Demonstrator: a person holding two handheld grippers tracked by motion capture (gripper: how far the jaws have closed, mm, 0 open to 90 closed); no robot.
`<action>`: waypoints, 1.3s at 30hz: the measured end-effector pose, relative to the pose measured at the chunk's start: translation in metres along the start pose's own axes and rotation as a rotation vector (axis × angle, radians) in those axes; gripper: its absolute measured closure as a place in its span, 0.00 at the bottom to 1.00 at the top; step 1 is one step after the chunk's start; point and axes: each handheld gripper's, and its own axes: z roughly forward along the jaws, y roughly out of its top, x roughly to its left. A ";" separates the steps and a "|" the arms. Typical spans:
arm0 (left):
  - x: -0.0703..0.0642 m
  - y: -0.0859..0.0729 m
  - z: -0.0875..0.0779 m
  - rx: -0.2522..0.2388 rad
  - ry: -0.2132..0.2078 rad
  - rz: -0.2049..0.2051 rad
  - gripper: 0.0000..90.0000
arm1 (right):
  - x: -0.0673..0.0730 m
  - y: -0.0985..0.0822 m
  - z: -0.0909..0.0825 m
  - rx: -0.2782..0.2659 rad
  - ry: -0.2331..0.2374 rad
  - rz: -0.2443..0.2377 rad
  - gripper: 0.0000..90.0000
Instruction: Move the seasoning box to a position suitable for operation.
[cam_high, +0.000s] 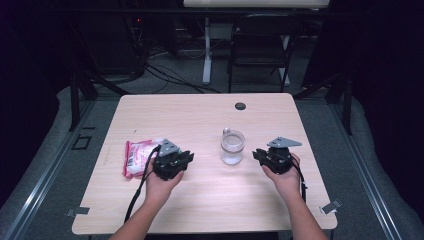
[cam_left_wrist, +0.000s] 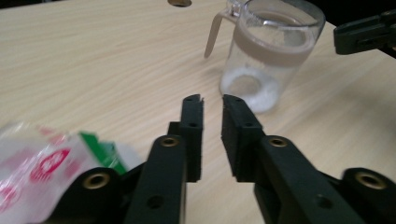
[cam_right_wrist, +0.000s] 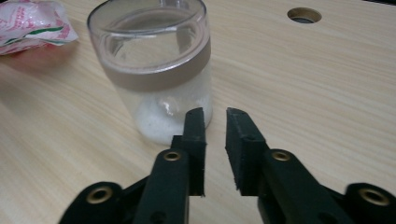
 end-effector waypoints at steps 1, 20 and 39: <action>-0.003 0.003 0.005 0.002 -0.001 0.000 0.91 | 0.000 0.002 0.004 0.000 -0.005 -0.001 0.88; -0.027 0.030 0.086 0.062 0.052 -0.069 1.00 | -0.013 0.030 0.052 -0.033 0.042 0.007 1.00; -0.034 0.034 0.082 0.077 0.001 0.025 1.00 | 0.003 0.023 0.037 -0.005 0.029 -0.032 1.00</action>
